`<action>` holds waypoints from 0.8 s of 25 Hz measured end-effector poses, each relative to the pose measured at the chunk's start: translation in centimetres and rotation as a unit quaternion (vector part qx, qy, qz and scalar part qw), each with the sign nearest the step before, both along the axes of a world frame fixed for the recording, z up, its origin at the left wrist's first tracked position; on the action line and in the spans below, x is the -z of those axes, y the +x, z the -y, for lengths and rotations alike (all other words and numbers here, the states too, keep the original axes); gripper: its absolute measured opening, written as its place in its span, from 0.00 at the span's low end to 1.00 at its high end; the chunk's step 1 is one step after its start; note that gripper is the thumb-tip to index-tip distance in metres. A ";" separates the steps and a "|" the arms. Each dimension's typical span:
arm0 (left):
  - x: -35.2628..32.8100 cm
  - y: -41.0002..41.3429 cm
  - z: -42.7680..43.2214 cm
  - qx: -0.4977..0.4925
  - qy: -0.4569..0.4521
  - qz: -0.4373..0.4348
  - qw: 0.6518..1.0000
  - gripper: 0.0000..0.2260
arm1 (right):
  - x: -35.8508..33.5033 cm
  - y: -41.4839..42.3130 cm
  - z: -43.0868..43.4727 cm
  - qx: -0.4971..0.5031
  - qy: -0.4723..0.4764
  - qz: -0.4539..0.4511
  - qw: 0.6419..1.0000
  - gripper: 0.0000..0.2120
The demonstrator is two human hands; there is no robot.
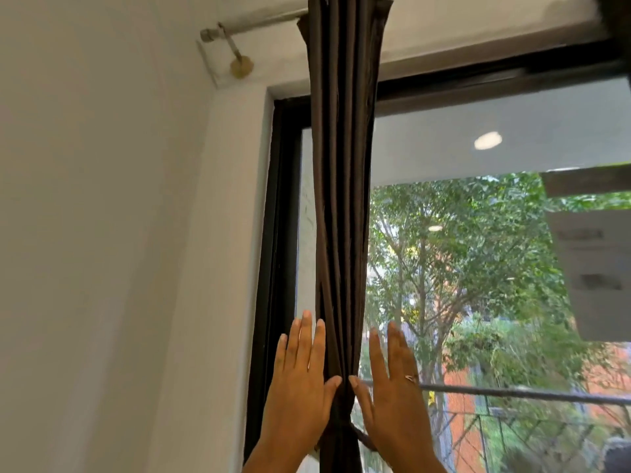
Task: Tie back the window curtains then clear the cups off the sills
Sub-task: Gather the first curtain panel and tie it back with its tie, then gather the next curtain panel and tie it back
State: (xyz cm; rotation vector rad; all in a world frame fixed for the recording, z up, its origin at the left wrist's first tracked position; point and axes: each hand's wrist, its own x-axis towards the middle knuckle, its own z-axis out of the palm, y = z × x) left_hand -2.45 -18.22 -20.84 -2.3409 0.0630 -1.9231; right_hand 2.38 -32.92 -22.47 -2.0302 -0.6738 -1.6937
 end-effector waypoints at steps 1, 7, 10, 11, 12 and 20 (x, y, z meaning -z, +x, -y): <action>-0.6 -0.3 -0.2 -0.002 0.002 0.005 1.000 0.31 | -0.8 -0.2 0.2 0.007 -0.004 0.007 1.000 0.32; -0.9 -2.2 -1.3 0.023 -0.010 -0.003 1.000 0.31 | -2.4 -2.2 0.8 0.041 0.000 0.007 0.999 0.33; 1.2 -3.1 -1.8 0.036 -0.005 -0.014 0.999 0.29 | -0.4 -3.5 0.6 0.057 0.014 -0.019 0.998 0.33; 2.0 -3.6 -1.8 0.045 -0.007 -0.014 0.999 0.29 | 0.4 -3.9 0.4 0.059 0.014 -0.021 0.998 0.32; 3.2 -4.1 -1.7 0.054 -0.014 -0.017 0.998 0.29 | 1.3 -4.4 0.3 0.064 0.014 -0.023 0.998 0.32; 14.5 -8.8 -0.9 0.079 -0.079 -0.158 0.981 0.30 | 10.7 -9.9 -0.1 0.104 -0.009 -0.131 0.986 0.32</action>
